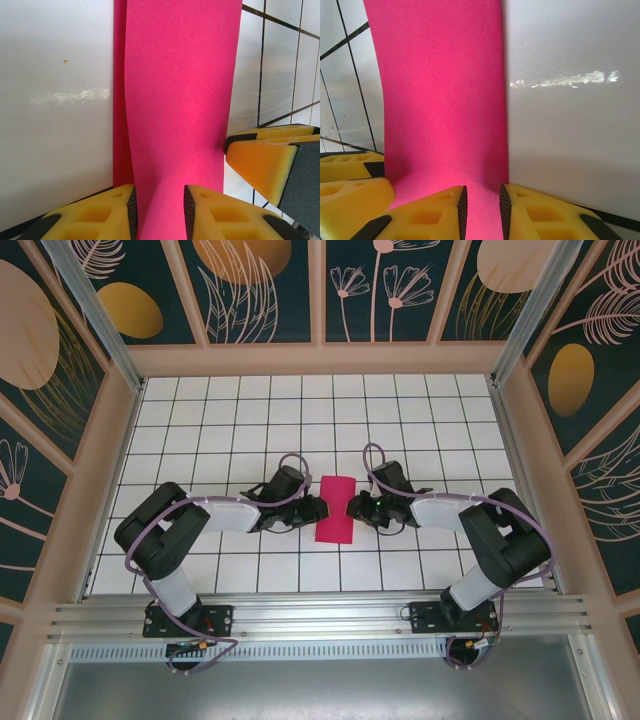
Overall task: Fold a paper plane with a square sheet of paper (pick it up from the middle)
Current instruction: Fold the triangle a second time at the center of the table.
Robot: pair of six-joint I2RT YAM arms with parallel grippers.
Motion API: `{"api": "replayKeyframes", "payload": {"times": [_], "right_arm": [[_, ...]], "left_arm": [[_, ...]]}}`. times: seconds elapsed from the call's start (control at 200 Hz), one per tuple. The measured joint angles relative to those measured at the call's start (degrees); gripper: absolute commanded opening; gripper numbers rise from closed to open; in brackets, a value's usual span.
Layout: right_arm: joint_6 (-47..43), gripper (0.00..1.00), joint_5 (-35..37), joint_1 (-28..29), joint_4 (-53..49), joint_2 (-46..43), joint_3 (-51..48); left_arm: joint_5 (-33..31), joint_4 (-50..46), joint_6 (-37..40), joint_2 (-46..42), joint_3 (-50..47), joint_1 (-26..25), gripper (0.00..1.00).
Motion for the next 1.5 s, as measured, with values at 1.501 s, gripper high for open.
{"api": "replayKeyframes", "payload": {"times": [1.501], "right_arm": [[-4.2,0.55,7.1,1.2,-1.8,-21.6,-8.7]], "left_arm": [[2.4,2.6,-0.5,7.7,10.1,0.0,0.30]]}}
